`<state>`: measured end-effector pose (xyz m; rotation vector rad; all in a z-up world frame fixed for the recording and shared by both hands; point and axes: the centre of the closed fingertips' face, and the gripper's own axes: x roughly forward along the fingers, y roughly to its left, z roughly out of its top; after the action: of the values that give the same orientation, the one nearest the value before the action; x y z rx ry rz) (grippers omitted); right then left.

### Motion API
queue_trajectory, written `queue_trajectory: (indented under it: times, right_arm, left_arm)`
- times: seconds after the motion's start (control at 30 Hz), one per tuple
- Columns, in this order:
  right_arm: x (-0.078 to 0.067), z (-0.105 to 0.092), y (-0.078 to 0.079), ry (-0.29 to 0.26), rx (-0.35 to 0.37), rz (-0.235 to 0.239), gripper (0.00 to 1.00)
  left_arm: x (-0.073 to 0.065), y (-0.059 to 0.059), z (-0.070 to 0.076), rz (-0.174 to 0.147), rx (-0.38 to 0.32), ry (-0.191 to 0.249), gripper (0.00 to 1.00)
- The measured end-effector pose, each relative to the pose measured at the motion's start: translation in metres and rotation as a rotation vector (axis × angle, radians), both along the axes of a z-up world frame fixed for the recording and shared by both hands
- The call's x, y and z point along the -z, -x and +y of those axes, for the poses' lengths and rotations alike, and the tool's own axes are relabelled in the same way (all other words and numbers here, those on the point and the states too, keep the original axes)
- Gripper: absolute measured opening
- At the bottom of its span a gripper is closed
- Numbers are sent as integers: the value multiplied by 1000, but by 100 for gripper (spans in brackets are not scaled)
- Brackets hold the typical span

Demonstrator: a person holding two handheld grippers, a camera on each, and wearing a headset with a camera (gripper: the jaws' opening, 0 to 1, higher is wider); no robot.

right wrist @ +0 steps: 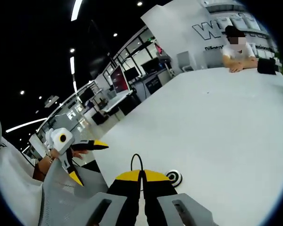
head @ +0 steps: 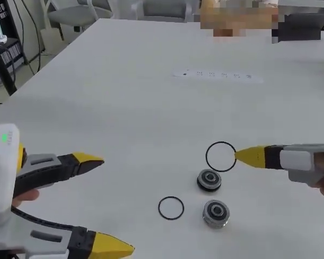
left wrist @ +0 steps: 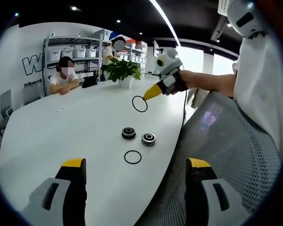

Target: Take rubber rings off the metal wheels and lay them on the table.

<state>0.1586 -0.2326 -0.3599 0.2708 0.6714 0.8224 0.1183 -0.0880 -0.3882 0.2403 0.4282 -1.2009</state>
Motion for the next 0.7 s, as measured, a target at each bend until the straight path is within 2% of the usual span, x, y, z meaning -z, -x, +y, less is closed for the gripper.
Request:
queue_trajectory:
  times: [0.13,0.37,0.53,0.7]
  right_arm:
    - [-4,10,0,7,-32,-9,0]
    - [1,29,1,83,-121,-24,0]
    - [3,42,3,100,-171,-25,0]
    - [8,53,7,143,-232,-29,0]
  left_arm:
    - [0,0,0,2,-1,1,85]
    - [2,1,0,11,3,-2,86]
    - [4,0,1,12,5,-10,85]
    - [5,0,1,10,3,-14,85]
